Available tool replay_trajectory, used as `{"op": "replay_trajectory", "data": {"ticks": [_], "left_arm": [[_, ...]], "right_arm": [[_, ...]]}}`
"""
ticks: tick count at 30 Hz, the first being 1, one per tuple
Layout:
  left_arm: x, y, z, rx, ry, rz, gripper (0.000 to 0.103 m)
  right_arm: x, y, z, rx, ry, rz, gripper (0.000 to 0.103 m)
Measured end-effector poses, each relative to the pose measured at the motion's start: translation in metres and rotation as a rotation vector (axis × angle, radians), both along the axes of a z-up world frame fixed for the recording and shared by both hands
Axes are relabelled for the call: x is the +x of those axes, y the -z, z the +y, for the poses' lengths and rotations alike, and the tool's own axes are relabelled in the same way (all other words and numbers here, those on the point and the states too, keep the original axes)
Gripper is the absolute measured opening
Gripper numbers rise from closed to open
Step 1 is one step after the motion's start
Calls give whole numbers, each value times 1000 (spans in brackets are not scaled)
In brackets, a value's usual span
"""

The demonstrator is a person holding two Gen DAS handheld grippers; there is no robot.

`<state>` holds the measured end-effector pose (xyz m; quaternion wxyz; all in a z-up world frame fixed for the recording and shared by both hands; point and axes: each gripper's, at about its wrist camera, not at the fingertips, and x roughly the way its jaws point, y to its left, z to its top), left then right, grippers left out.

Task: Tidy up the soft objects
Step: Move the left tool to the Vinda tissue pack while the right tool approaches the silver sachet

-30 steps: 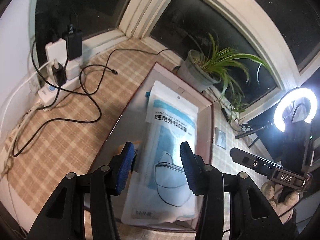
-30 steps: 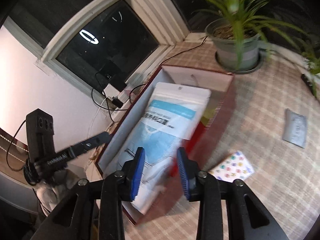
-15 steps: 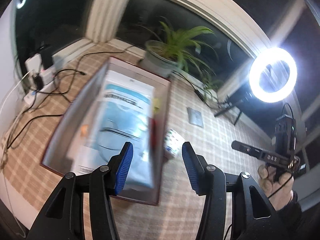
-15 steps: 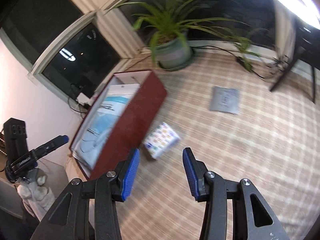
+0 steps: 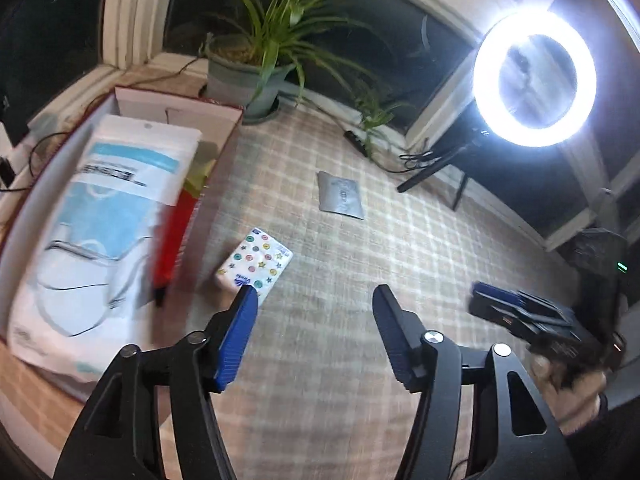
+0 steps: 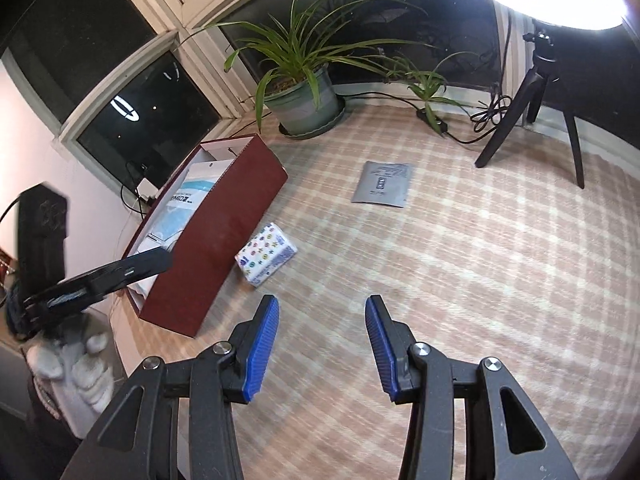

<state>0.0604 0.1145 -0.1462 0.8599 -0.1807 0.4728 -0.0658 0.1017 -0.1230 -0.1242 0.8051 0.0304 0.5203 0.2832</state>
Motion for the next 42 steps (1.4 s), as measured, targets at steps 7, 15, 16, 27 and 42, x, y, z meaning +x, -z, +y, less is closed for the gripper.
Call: {"op": "replay_trajectory", "data": {"ticks": [7,15,16,27,42], "left_arm": [[48,37,-22,85,-88,104,69],[83,64,-30,208,-119,177,69],[87,67,-30,224,-119,185,70],[98,95,-23,209,-124,259,70],[44,95,-56,299,-100,165,76]], "right_arm": [[23,13,-27,43,-20,26,41],[36,36,-45,93,-16,81,41],[37,39,-47,99,-16,88,41],[39,42,-41,126,-44,97,41],[79,53,-11,0,-50,33,55]]}}
